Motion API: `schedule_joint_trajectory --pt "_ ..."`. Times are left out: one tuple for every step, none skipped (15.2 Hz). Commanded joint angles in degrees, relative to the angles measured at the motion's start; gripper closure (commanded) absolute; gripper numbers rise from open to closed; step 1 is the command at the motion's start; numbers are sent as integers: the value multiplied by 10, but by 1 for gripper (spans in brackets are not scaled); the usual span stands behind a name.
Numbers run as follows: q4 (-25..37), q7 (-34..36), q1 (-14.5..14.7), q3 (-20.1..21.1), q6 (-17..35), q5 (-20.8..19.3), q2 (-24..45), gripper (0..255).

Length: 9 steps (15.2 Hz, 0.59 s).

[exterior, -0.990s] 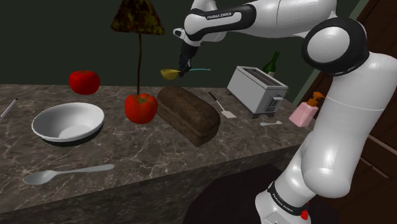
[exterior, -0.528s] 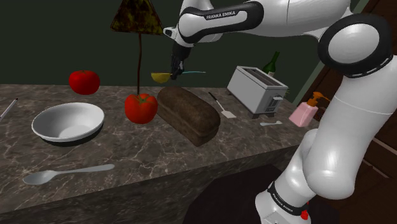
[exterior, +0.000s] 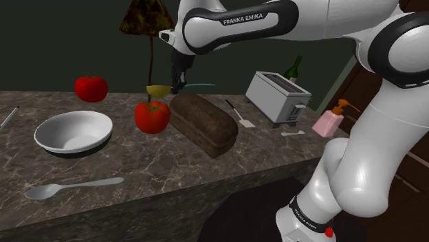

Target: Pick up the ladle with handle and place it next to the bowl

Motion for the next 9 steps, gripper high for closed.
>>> schedule_joint_trajectory --pt "1 29 14 11 -1 -6 1 255" --pt "0 44 21 17 -2 -10 0 255" --pt "0 58 28 23 -3 -13 0 255" --pt "1 72 36 29 -4 -16 0 255" --pt "2 87 43 34 -6 -19 1 255" --pt "4 101 50 40 -7 -22 2 255" --pt "6 115 57 46 -9 -26 4 255" --pt "9 129 64 52 -11 -29 6 255" --pt "13 143 72 57 -14 -32 9 255"
